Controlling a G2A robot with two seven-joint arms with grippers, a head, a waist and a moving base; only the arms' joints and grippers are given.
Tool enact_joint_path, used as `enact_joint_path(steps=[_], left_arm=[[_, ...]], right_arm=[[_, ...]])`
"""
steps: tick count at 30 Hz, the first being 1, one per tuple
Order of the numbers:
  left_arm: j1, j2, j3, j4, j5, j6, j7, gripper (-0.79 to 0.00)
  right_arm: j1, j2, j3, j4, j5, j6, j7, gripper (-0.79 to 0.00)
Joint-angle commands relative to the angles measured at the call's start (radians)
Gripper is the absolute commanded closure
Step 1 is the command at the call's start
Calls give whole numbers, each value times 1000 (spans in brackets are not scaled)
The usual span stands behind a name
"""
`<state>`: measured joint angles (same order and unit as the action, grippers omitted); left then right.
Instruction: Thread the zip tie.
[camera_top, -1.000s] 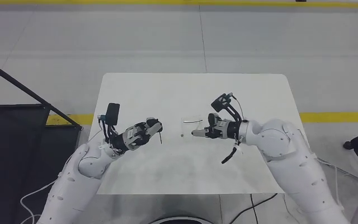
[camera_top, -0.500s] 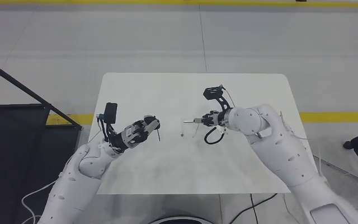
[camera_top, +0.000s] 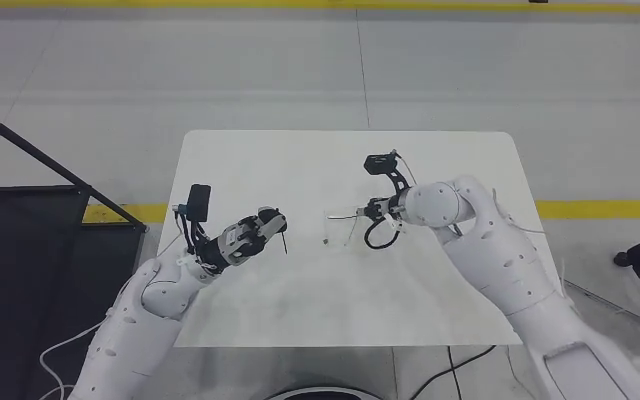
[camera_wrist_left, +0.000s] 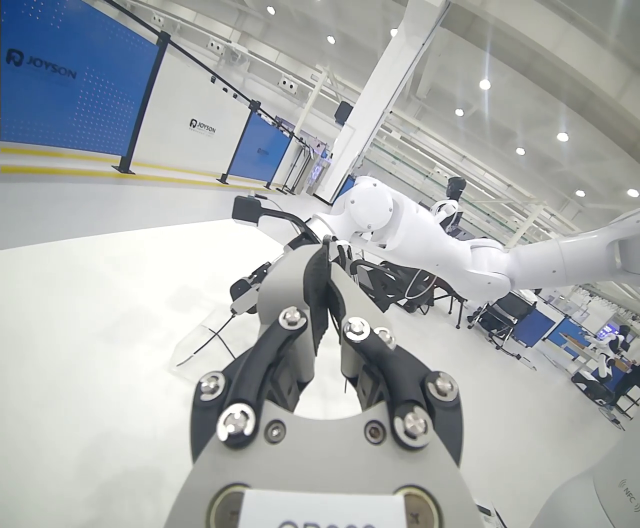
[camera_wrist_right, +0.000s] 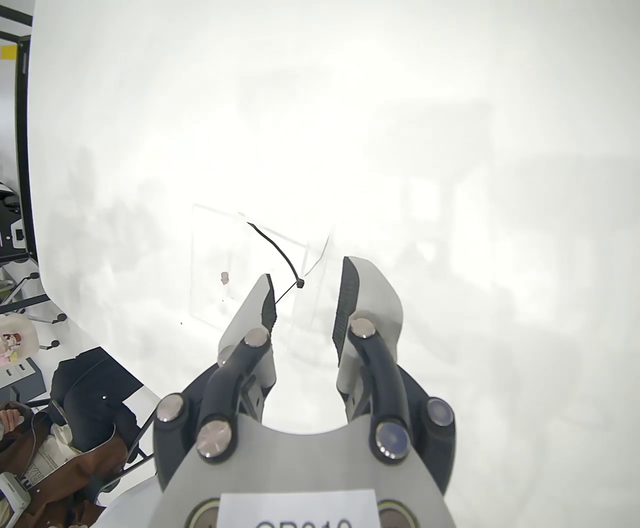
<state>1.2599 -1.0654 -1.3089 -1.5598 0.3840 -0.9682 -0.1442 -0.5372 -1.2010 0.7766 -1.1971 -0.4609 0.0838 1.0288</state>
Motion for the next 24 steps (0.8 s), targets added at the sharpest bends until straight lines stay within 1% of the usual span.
enact_joint_path(steps=[1, 6, 10, 14, 15, 19, 22, 23, 24], left_arm=[[0, 0, 0, 0, 0, 0, 0, 0], [0, 0, 0, 0, 0, 0, 0, 0], [0, 0, 0, 0, 0, 0, 0, 0], [0, 0, 0, 0, 0, 0, 0, 0], [0, 0, 0, 0, 0, 0, 0, 0], [0, 0, 0, 0, 0, 0, 0, 0], [0, 0, 0, 0, 0, 0, 0, 0], [0, 0, 0, 0, 0, 0, 0, 0], [0, 0, 0, 0, 0, 0, 0, 0]], right_arm=[[6, -4, -4, 14, 1, -9, -2, -246], [15, -14, -12, 40, 4, -26, -6, -197], [22, -22, -20, 55, 3, -29, -6, -197], [28, -30, -26, 65, 0, -30, -5, -175], [29, -32, -28, 67, 1, -31, -5, -160], [35, -38, -30, 81, 0, -35, 0, -182], [39, -41, -29, 89, -1, -41, -2, -172], [39, -42, -27, 91, 0, -42, -6, -145], [37, -43, -26, 91, 0, -43, -9, -92]])
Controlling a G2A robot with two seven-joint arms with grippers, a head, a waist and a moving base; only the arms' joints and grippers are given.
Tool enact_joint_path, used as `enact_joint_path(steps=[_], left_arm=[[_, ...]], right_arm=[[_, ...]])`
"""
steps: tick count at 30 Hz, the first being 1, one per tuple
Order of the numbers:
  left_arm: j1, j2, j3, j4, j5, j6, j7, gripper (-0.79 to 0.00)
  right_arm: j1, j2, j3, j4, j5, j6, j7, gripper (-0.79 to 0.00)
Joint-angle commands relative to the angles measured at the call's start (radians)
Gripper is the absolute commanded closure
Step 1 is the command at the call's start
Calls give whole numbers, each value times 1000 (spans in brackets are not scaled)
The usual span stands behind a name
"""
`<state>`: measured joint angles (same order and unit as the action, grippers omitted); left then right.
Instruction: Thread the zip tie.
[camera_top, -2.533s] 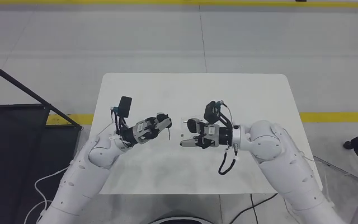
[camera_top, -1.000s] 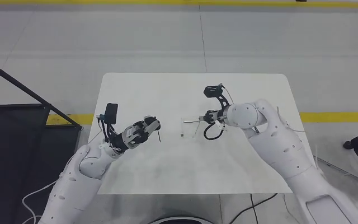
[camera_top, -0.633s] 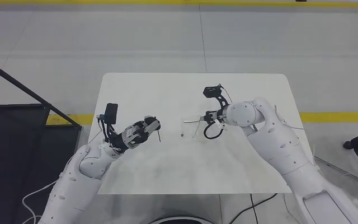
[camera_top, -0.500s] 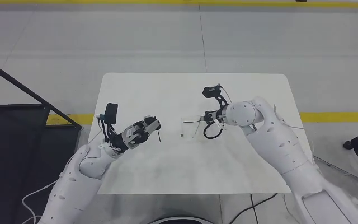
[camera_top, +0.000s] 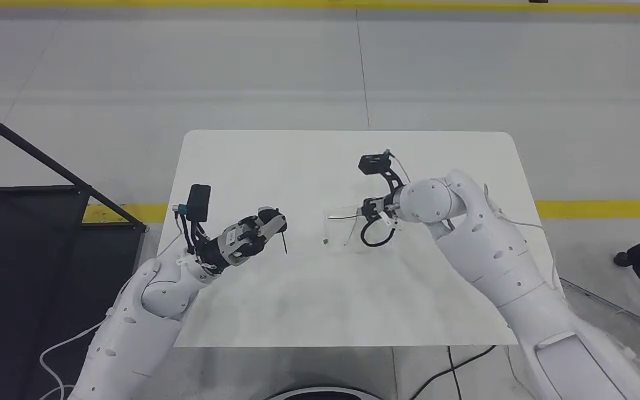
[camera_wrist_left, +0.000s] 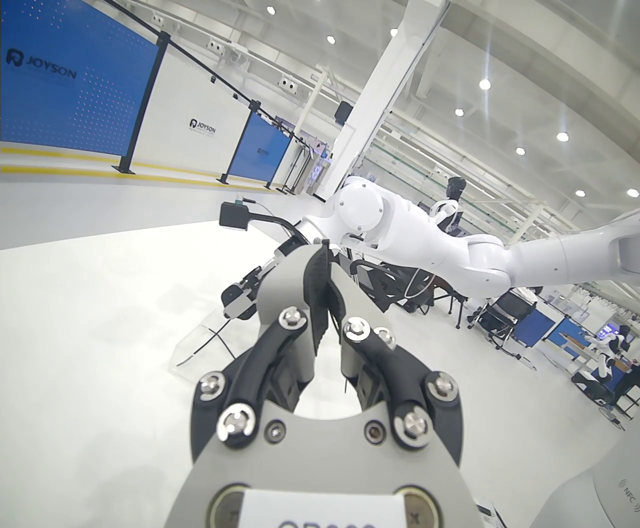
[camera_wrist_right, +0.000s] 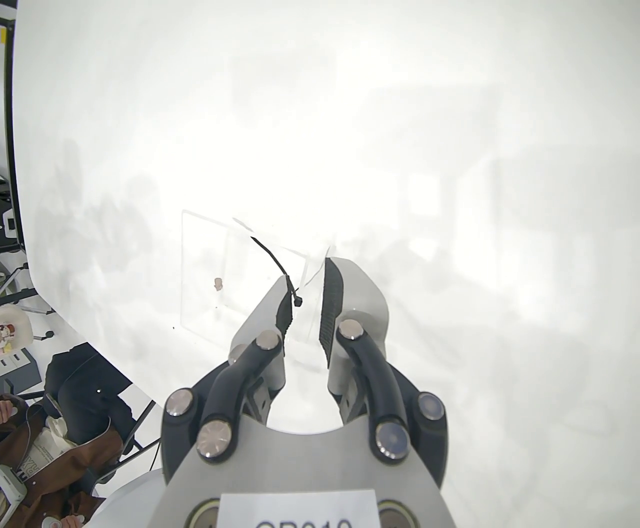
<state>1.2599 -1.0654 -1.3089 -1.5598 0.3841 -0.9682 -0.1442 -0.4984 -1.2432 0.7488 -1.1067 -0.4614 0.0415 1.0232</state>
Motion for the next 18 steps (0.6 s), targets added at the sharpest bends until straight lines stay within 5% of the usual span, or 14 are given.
enact_joint_path(steps=[1, 4, 18], left_arm=[[0, 0, 0, 0, 0, 0, 0, 0], [0, 0, 0, 0, 0, 0, 0, 0], [0, 0, 0, 0, 0, 0, 0, 0]], right_arm=[[-3, -1, 4, -1, -1, -1, -6, -74], [-9, -1, 9, -7, -6, -1, -8, 0], [-47, 11, 67, -53, -23, -14, -34, 0]])
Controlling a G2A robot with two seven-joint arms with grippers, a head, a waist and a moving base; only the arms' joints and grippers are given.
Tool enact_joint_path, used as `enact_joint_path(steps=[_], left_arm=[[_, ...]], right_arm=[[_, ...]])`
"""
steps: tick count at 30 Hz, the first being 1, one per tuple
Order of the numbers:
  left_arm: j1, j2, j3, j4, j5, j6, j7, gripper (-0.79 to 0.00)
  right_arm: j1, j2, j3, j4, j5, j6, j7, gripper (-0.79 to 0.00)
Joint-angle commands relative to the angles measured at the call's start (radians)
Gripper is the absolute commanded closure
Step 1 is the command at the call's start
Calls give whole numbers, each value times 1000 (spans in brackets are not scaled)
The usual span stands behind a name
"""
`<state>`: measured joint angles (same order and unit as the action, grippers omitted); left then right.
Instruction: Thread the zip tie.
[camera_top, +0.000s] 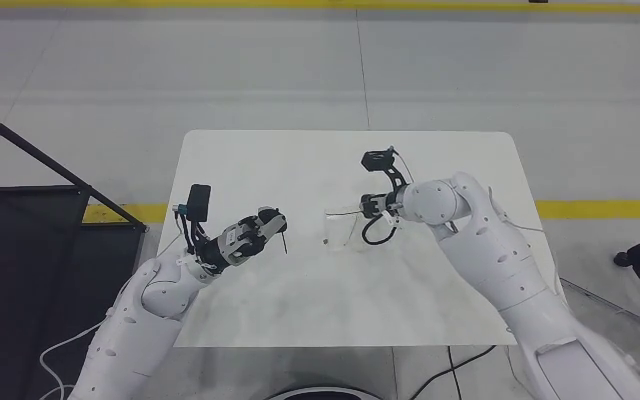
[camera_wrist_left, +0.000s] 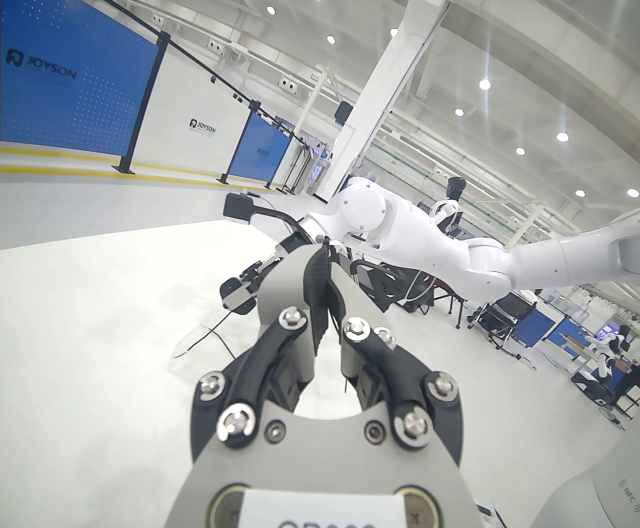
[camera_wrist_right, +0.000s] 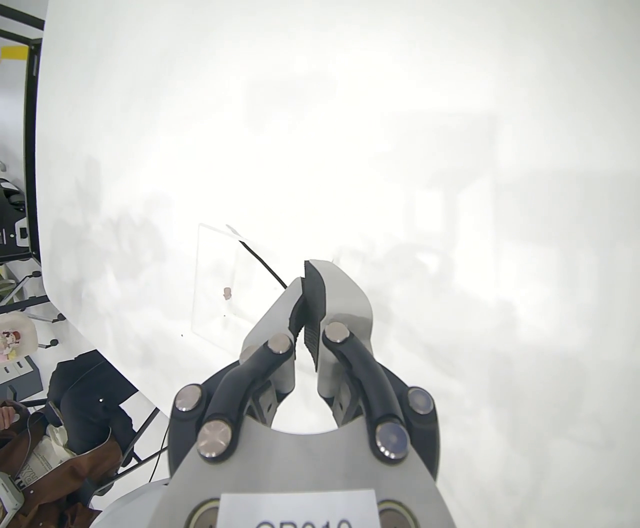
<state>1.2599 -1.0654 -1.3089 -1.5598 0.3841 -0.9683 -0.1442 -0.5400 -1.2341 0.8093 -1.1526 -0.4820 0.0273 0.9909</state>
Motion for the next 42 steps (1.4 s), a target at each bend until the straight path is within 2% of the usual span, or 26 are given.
enact_joint_path(steps=[1, 15, 18, 30, 42], left_arm=[[0, 0, 0, 0, 0, 0, 0, 0], [0, 0, 0, 0, 0, 0, 0, 0], [0, 0, 0, 0, 0, 0, 0, 0], [0, 0, 0, 0, 0, 0, 0, 0], [0, 0, 0, 0, 0, 0, 0, 0]], right_arm=[[-10, 4, 12, -15, -4, -3, -3, 0], [-37, 9, 22, -54, -59, -14, 32, 0], [-41, 9, 24, -60, -67, -13, 34, -65], [-48, 6, 34, -66, -82, -15, 38, -80], [-58, 6, 51, -71, -83, -18, 46, -148]])
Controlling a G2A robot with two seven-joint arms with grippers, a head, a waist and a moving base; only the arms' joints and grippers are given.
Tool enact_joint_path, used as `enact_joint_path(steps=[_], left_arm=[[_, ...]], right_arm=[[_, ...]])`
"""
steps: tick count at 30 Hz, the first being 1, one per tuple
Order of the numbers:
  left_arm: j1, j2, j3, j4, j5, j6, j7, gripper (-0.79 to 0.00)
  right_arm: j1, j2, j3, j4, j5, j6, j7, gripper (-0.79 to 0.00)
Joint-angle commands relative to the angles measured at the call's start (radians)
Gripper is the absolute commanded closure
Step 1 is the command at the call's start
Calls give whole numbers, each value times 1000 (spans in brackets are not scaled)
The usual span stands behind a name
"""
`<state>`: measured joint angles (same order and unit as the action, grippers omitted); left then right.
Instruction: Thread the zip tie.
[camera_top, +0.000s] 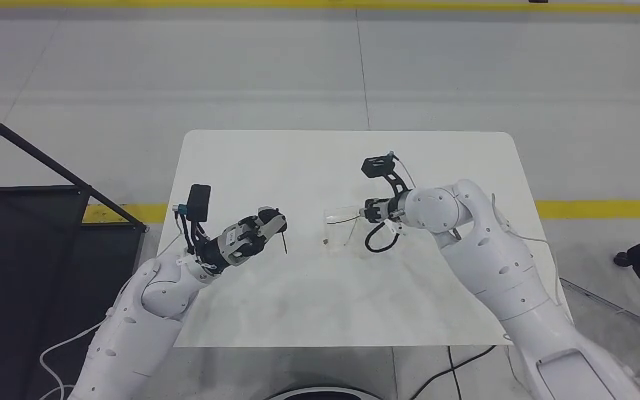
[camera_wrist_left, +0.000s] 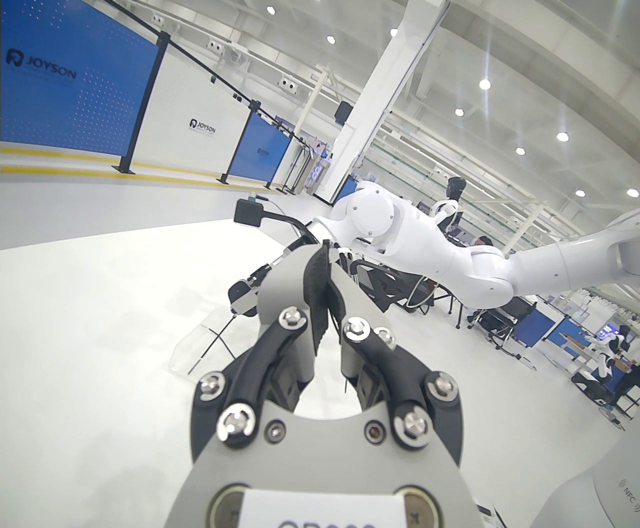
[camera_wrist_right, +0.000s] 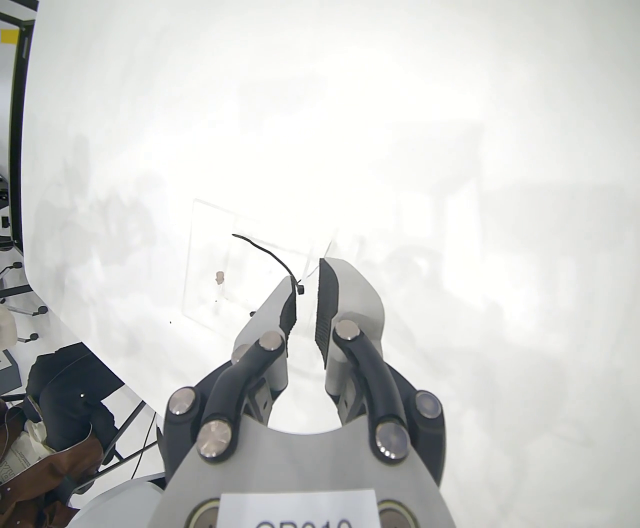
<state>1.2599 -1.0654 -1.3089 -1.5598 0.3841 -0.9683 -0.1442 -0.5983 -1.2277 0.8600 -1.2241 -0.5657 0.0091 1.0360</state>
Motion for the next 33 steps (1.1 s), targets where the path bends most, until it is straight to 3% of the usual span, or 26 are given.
enact_joint_path(steps=[1, 28, 33], left_arm=[[0, 0, 0, 0, 0, 0, 0, 0], [0, 0, 0, 0, 0, 0, 0, 0], [0, 0, 0, 0, 0, 0, 0, 0]], right_arm=[[0, -1, 1, 1, 0, 0, 1, -151], [48, -35, -43, 55, -9, 30, 44, -129], [52, -40, -47, 64, -14, 31, 45, -34]])
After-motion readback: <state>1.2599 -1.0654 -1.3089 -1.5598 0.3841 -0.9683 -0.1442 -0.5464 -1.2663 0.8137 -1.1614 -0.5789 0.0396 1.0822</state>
